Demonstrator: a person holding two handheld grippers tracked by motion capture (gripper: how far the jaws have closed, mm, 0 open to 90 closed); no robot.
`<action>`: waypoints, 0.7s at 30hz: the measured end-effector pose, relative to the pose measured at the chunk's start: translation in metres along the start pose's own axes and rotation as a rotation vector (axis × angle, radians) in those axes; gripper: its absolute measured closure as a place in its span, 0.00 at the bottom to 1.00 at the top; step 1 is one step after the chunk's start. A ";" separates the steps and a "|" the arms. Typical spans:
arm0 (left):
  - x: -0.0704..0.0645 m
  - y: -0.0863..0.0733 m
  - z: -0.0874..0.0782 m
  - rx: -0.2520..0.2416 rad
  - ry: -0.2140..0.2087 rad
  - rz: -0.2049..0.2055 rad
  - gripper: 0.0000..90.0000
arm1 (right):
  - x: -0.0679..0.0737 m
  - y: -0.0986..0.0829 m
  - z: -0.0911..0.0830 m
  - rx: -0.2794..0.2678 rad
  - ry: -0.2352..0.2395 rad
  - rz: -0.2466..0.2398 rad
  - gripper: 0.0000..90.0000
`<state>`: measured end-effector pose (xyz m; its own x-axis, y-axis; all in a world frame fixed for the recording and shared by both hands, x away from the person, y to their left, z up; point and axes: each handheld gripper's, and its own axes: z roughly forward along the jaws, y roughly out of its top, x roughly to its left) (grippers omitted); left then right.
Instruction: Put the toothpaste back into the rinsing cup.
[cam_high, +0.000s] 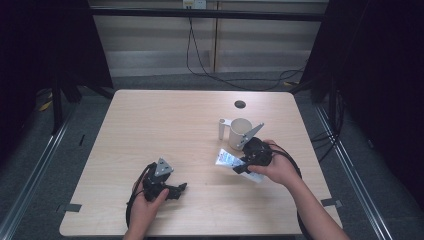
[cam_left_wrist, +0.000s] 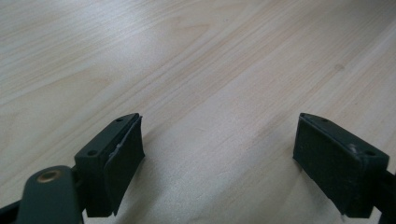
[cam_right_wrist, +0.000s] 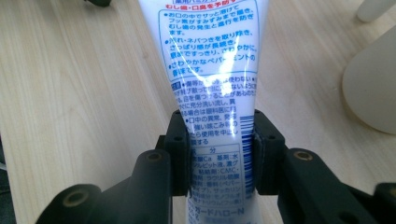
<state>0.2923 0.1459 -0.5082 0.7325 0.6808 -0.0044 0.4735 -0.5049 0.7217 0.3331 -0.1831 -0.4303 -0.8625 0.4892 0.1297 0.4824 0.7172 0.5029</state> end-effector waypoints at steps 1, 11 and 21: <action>0.000 0.000 0.000 0.000 0.000 0.000 0.18 | 0.000 0.000 0.000 0.000 0.000 0.000 0.73; 0.000 0.000 0.000 0.000 0.001 0.000 0.18 | -0.002 -0.003 -0.015 -0.117 -0.012 0.031 0.73; 0.000 0.000 0.000 0.000 0.000 0.000 0.18 | -0.006 -0.004 -0.024 -0.204 -0.005 0.047 0.73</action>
<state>0.2923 0.1459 -0.5083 0.7321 0.6812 -0.0044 0.4736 -0.5044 0.7220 0.3323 -0.2006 -0.4128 -0.8388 0.5224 0.1533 0.4806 0.5781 0.6594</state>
